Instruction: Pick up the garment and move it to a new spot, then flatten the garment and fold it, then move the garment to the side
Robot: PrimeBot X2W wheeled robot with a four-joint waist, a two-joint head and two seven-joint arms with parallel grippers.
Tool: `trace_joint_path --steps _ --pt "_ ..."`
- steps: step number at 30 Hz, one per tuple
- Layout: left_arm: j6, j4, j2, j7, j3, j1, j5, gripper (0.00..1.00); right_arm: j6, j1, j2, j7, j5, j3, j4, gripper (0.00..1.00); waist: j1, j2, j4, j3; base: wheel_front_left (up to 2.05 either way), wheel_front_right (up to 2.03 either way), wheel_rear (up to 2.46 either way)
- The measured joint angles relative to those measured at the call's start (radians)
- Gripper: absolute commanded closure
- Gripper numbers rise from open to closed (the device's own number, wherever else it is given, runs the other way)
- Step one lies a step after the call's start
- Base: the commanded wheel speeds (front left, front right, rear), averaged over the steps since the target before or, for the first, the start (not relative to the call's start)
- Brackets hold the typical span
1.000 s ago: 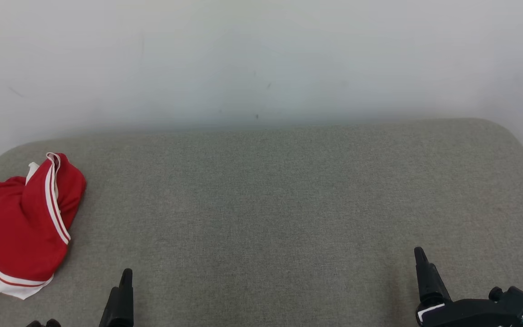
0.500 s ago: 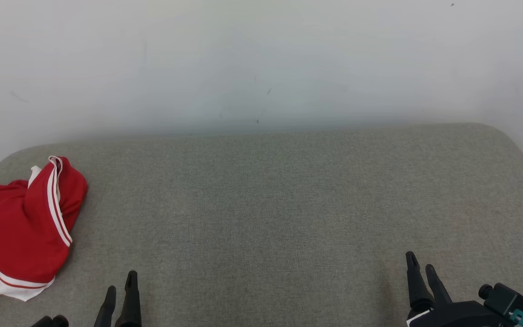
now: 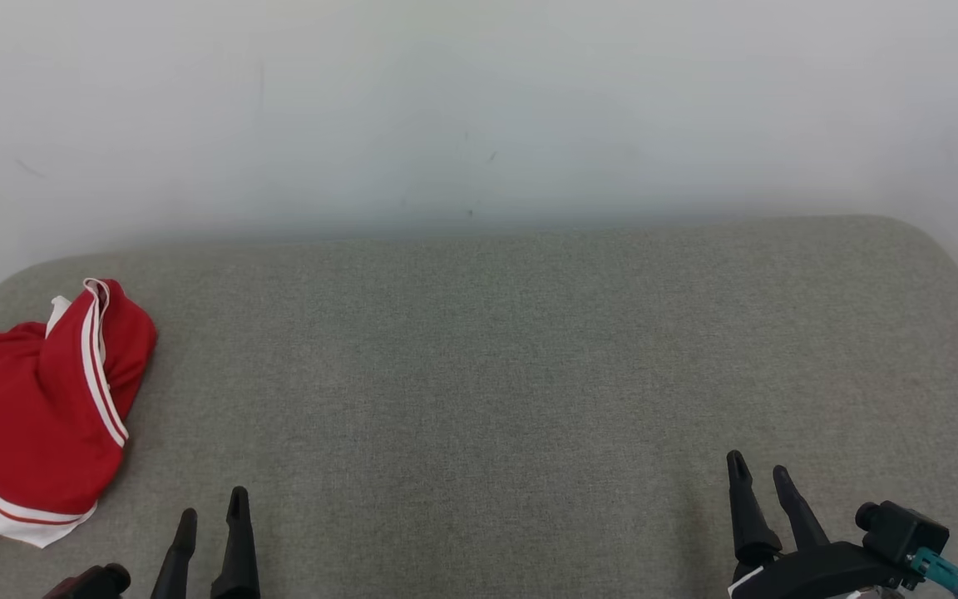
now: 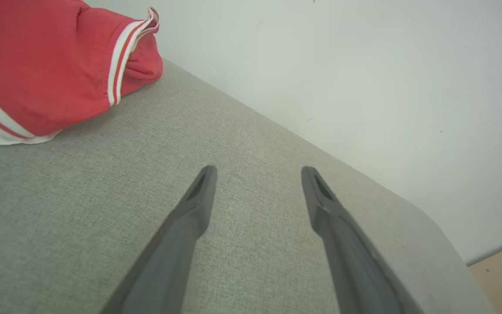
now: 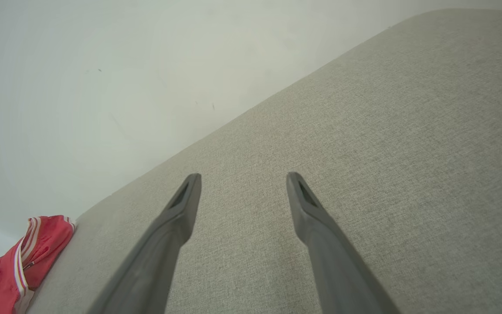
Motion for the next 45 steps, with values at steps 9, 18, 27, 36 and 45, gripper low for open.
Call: trace_joint_path --steps 9,18,27,36,45 --pt "0.007 -0.012 0.001 -0.018 0.001 -0.011 0.101 0.0 0.0 -0.007 0.0 -0.013 -0.088 0.009 0.002 0.0 0.0 0.0 0.002 0.01 0.0 0.0 0.0" --pt "0.009 -0.014 0.002 -0.04 -0.004 -0.013 0.18 0.0 0.0 -0.024 0.0 -0.028 -0.172 0.026 0.011 0.0 0.0 0.0 0.001 0.018 0.0 0.0 0.0" --pt "0.015 -0.013 0.002 -0.06 0.006 -0.013 0.249 0.0 0.0 -0.033 -0.001 -0.045 -0.247 0.044 0.028 0.0 0.0 0.0 -0.003 0.022 0.0 0.0 0.0" --pt "0.018 -0.004 0.003 -0.077 0.007 -0.012 0.33 0.0 0.0 -0.04 -0.001 -0.063 -0.307 0.06 0.046 0.0 0.0 0.0 -0.005 0.02 0.0 0.0 0.0" --pt "0.016 0.015 0.003 -0.095 -0.006 -0.009 0.362 0.0 0.0 -0.042 -0.001 -0.082 -0.363 0.067 0.065 0.0 0.0 0.0 -0.008 0.019 0.0 0.0 0.0"
